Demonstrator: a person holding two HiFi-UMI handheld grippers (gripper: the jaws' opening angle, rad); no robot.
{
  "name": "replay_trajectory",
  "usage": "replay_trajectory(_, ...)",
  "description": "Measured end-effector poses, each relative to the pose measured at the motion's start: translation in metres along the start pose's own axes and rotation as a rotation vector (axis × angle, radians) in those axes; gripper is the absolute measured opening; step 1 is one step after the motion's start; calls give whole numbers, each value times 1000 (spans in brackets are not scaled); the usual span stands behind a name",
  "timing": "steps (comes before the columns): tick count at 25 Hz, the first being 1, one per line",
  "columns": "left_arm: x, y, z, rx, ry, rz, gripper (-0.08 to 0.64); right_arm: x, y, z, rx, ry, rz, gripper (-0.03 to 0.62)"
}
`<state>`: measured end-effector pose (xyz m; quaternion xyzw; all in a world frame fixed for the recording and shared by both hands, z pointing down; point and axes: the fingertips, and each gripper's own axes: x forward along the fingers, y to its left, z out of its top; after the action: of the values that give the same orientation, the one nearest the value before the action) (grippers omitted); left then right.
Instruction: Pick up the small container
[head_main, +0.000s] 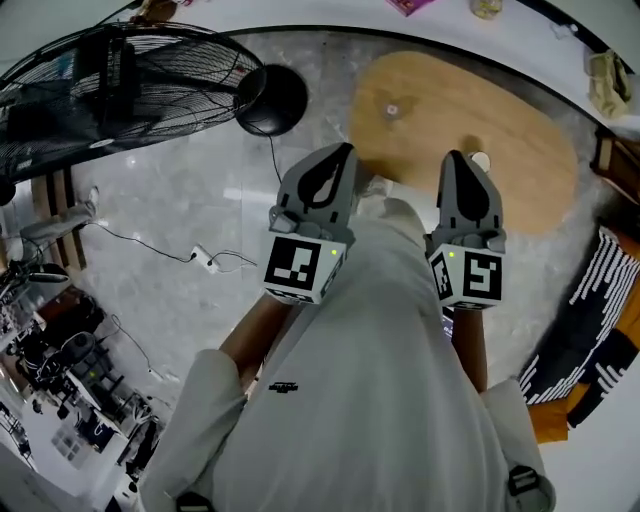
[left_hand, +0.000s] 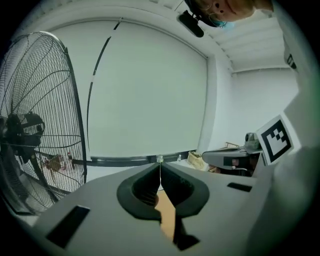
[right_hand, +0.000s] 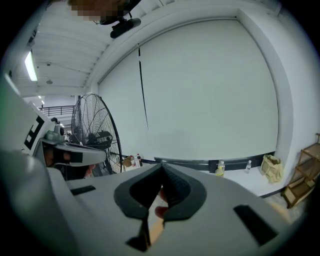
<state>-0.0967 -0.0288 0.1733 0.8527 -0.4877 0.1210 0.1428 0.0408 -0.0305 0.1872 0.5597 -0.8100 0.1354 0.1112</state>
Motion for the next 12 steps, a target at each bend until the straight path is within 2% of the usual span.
replay_trajectory(6, 24, 2, -16, 23, 48, -38, 21, 14, -4, -10, -2, 18, 2, 6)
replay_trajectory(12, 49, -2, -39, -5, 86, -80, 21, 24, -18, -31, 3, 59, -23, 7)
